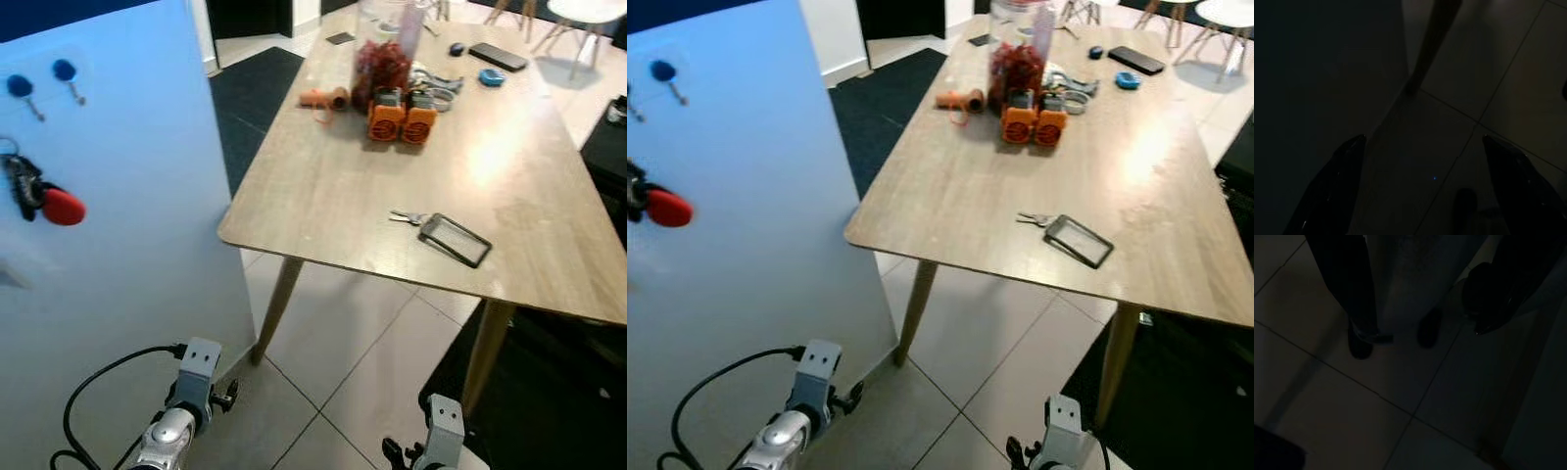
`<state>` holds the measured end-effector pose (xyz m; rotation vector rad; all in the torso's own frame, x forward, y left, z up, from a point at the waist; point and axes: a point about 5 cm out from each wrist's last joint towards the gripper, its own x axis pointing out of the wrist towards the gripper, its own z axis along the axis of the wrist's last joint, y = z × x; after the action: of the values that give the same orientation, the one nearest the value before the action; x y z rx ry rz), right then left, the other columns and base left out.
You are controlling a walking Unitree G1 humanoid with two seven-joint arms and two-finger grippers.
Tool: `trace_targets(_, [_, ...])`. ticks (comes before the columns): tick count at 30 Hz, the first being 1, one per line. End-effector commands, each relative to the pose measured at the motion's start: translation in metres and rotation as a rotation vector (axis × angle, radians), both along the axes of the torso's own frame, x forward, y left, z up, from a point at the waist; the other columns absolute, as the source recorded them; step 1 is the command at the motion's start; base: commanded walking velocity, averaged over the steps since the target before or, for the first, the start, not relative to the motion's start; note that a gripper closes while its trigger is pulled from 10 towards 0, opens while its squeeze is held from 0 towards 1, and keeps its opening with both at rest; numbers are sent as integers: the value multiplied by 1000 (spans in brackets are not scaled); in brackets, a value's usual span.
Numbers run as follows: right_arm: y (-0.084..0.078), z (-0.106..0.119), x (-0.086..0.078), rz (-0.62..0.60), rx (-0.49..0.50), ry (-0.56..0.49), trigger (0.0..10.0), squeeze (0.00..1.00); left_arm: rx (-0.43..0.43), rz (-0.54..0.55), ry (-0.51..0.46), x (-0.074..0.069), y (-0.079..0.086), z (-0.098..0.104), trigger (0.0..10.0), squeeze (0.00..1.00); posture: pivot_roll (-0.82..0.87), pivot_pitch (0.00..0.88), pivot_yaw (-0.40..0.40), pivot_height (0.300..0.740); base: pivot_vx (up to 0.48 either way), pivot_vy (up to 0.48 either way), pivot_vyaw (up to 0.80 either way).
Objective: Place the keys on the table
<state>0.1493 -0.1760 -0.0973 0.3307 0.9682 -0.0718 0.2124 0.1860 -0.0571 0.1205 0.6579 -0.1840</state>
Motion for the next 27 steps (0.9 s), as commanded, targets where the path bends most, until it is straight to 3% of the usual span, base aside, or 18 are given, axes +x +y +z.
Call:
trace_targets(1, [0, -1, -3, 4, 0, 7, 10000, 0, 5, 5, 19, -3, 1, -2, 10000, 0, 71, 33, -15, 740, 0, 0, 800])
trace_targets(27, [2, 0, 1, 24, 7, 2, 10000, 0, 11, 20, 35, -3, 4, -3, 10000, 0, 74, 22, -14, 740, 0, 0, 800])
